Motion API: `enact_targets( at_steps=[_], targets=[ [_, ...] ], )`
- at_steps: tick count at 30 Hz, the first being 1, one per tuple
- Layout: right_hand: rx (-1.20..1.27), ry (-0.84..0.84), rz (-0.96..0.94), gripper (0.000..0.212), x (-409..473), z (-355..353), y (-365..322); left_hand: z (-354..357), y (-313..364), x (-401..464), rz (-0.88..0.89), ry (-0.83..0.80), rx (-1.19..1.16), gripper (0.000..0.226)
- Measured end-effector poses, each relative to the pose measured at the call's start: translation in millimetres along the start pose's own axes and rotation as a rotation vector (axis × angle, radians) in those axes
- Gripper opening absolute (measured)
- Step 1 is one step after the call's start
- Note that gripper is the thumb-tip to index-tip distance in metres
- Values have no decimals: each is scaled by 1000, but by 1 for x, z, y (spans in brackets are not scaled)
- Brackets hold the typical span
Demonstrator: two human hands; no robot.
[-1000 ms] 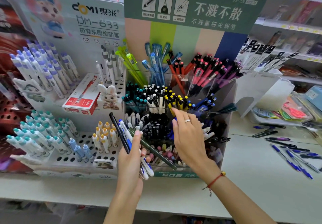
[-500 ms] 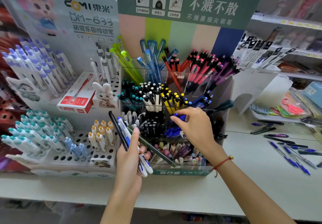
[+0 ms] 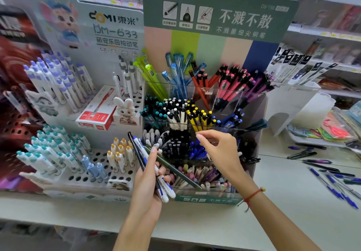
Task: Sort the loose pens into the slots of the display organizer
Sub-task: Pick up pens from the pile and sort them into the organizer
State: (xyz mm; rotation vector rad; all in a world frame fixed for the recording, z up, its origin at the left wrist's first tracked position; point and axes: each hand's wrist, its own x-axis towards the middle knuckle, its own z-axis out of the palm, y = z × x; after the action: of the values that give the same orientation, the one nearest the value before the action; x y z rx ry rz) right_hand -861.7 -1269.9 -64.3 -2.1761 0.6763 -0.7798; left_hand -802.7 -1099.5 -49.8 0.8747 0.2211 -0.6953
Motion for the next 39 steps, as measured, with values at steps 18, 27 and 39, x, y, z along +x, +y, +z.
enact_targets(
  at_steps=[18,27,39],
  targets=[
    [-243,-190,6,23,7,-13,-15,22,-3,-7,8,-40,215,30],
    [-183,-301,-28,32,-42,-51,-41,40,-20,-3,64,-180,502,31],
    [108,514,107,21,5,-118,8,50,-25,1,-33,-306,399,35]
  ],
)
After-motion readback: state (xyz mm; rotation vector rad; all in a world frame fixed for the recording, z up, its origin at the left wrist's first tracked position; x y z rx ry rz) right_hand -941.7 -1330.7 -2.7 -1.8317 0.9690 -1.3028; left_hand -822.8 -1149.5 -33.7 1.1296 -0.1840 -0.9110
